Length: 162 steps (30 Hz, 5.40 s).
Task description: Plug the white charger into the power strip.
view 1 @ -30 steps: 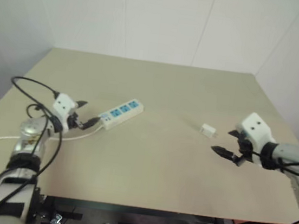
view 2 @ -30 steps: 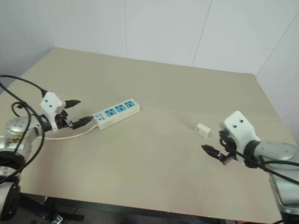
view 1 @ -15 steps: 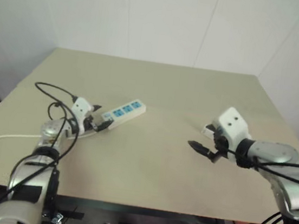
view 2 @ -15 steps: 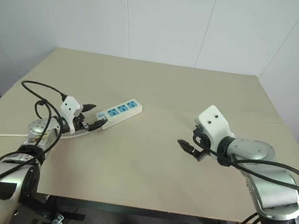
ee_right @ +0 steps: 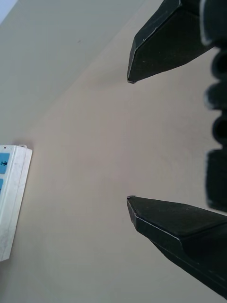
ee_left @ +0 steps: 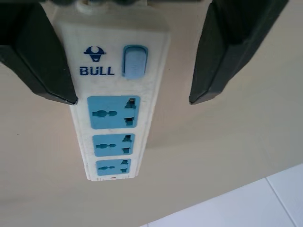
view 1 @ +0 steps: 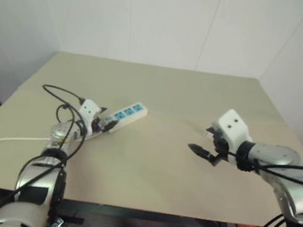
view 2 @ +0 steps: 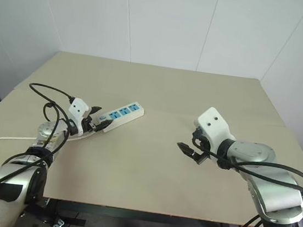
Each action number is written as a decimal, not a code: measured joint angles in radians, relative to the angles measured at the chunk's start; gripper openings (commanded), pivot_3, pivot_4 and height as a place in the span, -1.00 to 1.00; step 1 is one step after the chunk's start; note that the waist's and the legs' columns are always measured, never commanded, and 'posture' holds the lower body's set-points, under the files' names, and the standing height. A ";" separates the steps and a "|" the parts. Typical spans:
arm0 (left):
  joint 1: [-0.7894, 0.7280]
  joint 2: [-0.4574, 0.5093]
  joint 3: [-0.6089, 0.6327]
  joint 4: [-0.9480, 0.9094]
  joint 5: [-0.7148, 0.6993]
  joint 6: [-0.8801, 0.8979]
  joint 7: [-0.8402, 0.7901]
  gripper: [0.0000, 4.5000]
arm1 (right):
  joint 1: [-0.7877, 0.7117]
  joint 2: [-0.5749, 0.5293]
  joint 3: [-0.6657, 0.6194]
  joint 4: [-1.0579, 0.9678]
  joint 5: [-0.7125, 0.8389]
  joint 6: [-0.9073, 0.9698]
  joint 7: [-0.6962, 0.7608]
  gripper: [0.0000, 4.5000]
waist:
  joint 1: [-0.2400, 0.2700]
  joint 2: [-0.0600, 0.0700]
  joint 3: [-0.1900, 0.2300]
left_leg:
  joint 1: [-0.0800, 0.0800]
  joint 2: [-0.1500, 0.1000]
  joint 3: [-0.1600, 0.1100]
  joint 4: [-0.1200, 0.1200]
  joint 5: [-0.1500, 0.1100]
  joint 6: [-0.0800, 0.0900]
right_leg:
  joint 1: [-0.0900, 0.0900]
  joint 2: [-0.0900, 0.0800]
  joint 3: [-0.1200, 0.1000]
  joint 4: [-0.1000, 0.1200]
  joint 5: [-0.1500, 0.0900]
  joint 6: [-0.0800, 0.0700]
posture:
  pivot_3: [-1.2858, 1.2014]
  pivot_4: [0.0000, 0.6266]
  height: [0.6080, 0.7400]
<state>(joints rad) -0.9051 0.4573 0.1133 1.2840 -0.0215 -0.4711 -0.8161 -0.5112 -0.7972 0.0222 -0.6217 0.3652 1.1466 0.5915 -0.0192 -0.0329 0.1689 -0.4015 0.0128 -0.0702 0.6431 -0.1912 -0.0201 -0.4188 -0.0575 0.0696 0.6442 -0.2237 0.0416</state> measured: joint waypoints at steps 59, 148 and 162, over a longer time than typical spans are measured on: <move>0.053 0.014 0.035 0.021 0.057 -0.006 0.071 0.57 | 0.046 0.010 0.031 -0.019 0.003 -0.012 -0.058 1.00 | -0.013 0.004 -0.003 | -0.003 0.000 -0.001 -0.002 0.000 0.000 | -0.003 0.000 0.000 -0.002 -0.002 0.001 | 0.03 -0.52 1.00; 0.024 -0.131 -0.044 -0.010 -0.036 -0.028 -0.493 0.44 | -0.217 -0.164 0.159 0.125 -0.010 -0.013 0.063 1.00 | 0.005 0.004 -0.003 | -0.004 0.000 -0.001 -0.001 0.000 0.000 | -0.002 0.000 -0.001 -0.005 -0.002 0.001 | 0.03 -0.52 1.00; 0.030 -0.149 -0.075 -0.055 -0.021 -0.053 -0.527 0.44 | -0.780 0.125 0.617 1.381 -0.485 -0.710 0.474 1.00 | 0.000 0.005 -0.002 | -0.006 -0.001 0.000 -0.002 0.000 0.000 | -0.005 -0.001 -0.001 -0.004 -0.001 0.000 | 0.03 -0.52 1.00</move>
<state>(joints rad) -0.8749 0.3086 0.0388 1.2286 -0.0425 -0.5243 -1.3434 -1.2908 -0.6720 0.6388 0.7589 -0.1194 0.4370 1.0654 -0.0189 -0.0277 0.1665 -0.4076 0.0120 -0.0703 0.6412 -0.1916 -0.0200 -0.4238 -0.0582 0.0689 0.6406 -0.2244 0.0418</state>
